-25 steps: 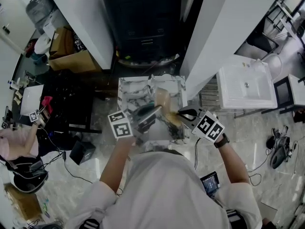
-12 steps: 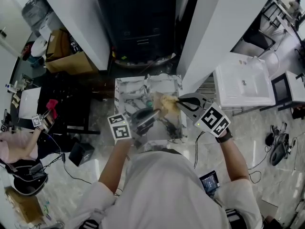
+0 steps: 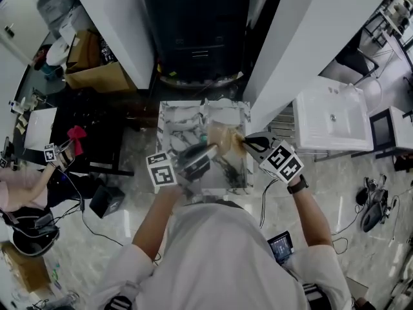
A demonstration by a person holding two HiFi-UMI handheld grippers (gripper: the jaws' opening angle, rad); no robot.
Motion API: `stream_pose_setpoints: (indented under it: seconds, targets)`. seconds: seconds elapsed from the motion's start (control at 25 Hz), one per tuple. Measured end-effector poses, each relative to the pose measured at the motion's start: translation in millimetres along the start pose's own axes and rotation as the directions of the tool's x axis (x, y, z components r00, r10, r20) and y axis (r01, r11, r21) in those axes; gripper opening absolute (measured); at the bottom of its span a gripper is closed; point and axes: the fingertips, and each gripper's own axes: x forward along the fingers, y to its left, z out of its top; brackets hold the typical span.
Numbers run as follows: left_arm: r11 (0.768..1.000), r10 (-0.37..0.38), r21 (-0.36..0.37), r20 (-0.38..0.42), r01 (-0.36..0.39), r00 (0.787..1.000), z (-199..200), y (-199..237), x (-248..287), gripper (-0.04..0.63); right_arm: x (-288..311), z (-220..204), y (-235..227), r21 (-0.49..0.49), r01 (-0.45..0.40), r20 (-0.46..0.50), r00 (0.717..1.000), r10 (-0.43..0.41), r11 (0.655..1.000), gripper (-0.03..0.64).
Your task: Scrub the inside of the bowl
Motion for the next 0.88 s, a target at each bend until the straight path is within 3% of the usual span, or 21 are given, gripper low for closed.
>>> stream_pose_setpoints:
  seconds: [0.2, 0.48, 0.68, 0.88]
  targets:
    - [0.998, 0.057, 0.001, 0.064, -0.058, 0.996, 14.7, 15.1, -10.3, 0.018, -2.4, 6.5, 27.5, -0.016, -0.05, 0.007, 0.999, 0.051, 0.999, 0.026]
    - [0.988, 0.144, 0.065, -0.013, -0.143, 0.99, -2.1, 32.5, -13.9, 0.018, -18.6, 42.7, 47.9, -0.065, -0.06, 0.082, 0.994, 0.065, 0.996, 0.026]
    - [0.995, 0.096, 0.038, -0.071, -0.093, 0.993, -33.5, 21.0, -2.2, 0.018, -20.4, 50.3, 15.6, -0.072, 0.042, 0.1, 0.994, -0.035, 0.997, 0.026]
    - [0.999, 0.04, -0.018, -0.059, -0.041, 0.997, -41.7, 8.7, 5.9, 0.018, -3.1, 11.5, -16.1, 0.03, 0.104, 0.043, 0.994, -0.105, 0.994, 0.026]
